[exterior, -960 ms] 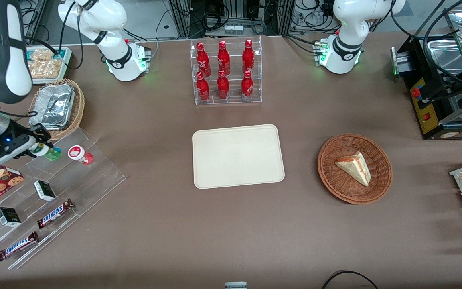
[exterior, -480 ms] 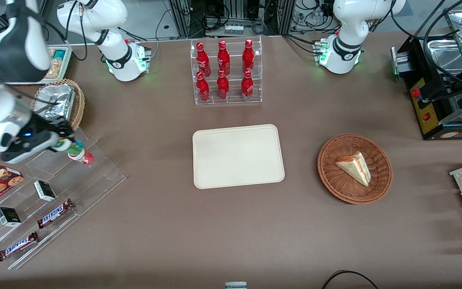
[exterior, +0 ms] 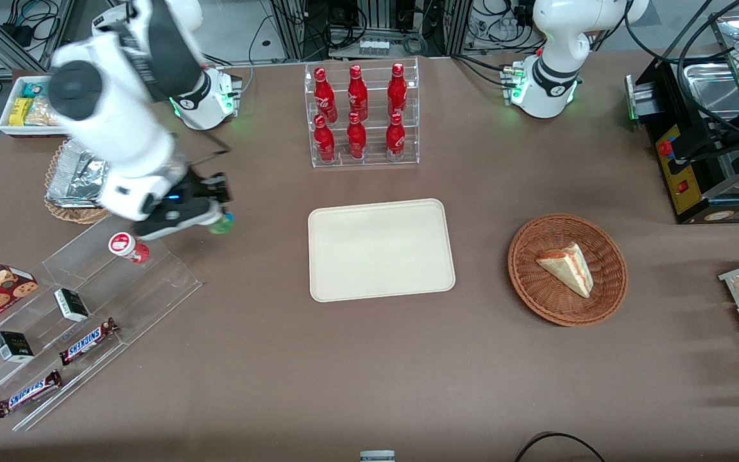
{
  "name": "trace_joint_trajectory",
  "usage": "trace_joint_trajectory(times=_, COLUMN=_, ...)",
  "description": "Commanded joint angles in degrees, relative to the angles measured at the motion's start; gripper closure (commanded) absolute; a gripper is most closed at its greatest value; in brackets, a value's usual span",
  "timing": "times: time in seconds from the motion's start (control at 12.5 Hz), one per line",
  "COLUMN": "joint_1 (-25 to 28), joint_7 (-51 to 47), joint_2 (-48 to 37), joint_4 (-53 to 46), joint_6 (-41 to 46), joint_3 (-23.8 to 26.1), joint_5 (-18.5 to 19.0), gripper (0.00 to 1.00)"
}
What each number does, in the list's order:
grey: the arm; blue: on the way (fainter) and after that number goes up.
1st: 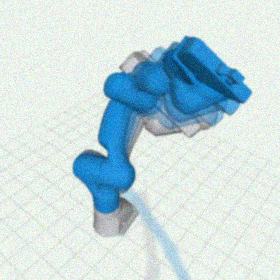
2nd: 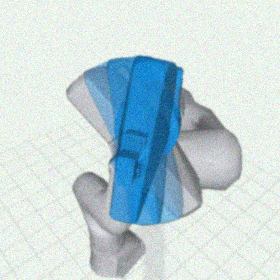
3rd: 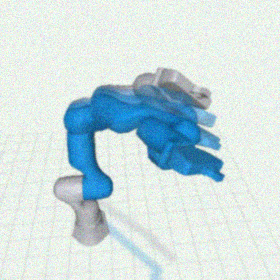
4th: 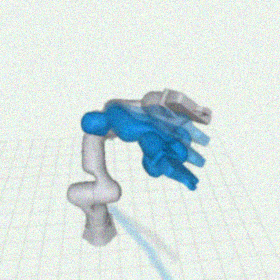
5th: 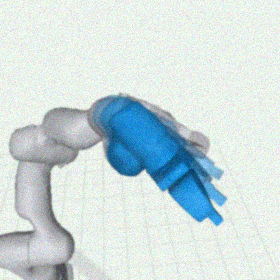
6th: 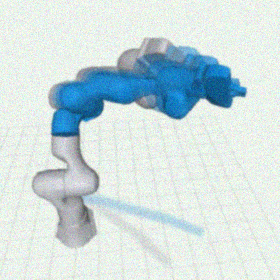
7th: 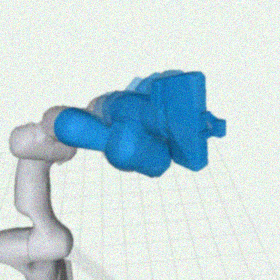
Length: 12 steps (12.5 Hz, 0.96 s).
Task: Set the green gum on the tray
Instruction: 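Carry the green gum tub with the right gripper over the cream tray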
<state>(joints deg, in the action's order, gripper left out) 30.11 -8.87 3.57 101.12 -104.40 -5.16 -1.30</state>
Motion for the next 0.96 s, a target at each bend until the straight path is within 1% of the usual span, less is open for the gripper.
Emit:
trace_joint_trajectory(times=0.0, joint_1=5.2, joint_7=-10.16, joint_2=8.54, joint_4=-8.28, joint_6=1.22, joint_3=-0.81, joint_5=-0.46, gripper=1.0)
trace_joint_trajectory(times=0.16, joint_1=9.86, joint_7=-18.51, joint_2=14.77, joint_4=-13.12, joint_6=-0.53, joint_3=-0.81, joint_5=-0.28, gripper=1.0)
trace_joint_trajectory(times=0.32, joint_1=14.52, joint_7=-24.59, joint_2=21.28, joint_4=-17.34, joint_6=-5.7, joint_3=-0.81, joint_5=-0.28, gripper=1.0)
trace_joint_trajectory(times=0.56, joint_1=20.32, joint_7=-31.19, joint_2=28.49, joint_4=-17.88, joint_6=-11.76, joint_3=-0.99, joint_5=0.07, gripper=1.0)
trace_joint_trajectory(times=0.72, joint_1=21.04, joint_7=-33.04, joint_2=31.66, joint_4=-17.88, joint_6=-16.69, joint_3=-0.9, joint_5=-0.19, gripper=1.0)
trace_joint_trajectory(times=0.88, joint_1=21.83, joint_7=-33.05, joint_2=33.51, joint_4=-17.88, joint_6=-18.9, joint_3=-0.9, joint_5=-0.19, gripper=1.0)
